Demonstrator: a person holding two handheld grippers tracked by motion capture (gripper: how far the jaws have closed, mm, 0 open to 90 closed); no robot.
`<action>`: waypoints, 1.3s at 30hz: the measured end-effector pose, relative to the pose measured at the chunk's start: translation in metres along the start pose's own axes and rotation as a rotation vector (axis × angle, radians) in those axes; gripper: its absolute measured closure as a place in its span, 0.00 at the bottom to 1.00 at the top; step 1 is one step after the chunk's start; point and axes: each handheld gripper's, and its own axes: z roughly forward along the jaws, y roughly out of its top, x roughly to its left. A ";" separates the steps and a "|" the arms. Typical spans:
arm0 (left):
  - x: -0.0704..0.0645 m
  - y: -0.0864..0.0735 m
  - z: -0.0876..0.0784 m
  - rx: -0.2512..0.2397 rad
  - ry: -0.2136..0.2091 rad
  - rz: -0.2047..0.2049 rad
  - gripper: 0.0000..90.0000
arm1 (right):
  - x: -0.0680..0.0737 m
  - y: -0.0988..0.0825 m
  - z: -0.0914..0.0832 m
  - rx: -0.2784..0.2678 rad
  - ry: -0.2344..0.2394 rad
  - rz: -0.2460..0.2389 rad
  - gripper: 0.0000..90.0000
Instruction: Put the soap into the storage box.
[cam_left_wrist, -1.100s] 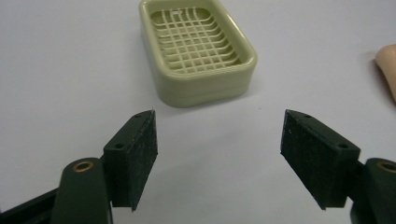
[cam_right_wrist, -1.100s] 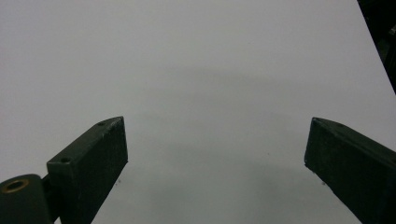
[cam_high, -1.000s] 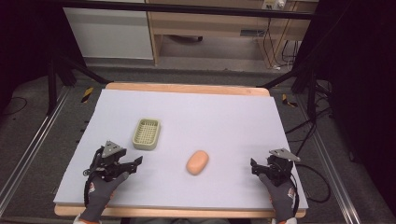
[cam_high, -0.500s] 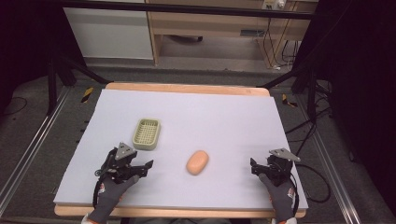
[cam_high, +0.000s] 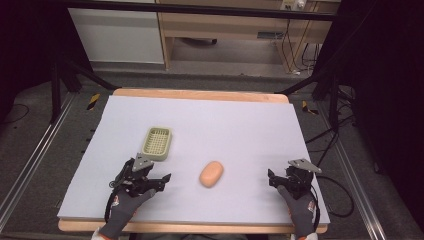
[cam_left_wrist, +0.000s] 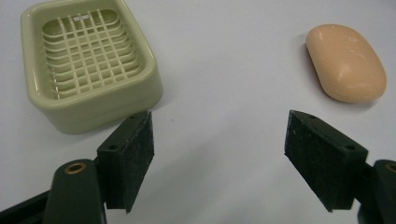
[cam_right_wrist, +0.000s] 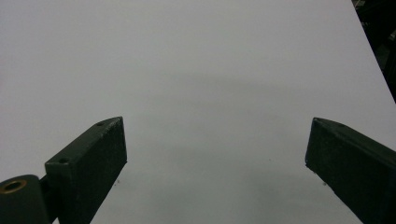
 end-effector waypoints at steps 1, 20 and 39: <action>-0.002 0.003 0.001 -0.006 -0.003 0.000 0.26 | 0.001 0.000 0.001 0.005 0.001 0.001 0.06; -0.019 0.031 0.006 -0.024 -0.049 0.026 0.25 | 0.002 0.001 0.001 -0.003 -0.005 0.001 0.06; -0.046 0.048 0.030 0.023 -0.100 0.071 0.24 | 0.004 0.001 0.001 0.000 -0.008 -0.012 0.06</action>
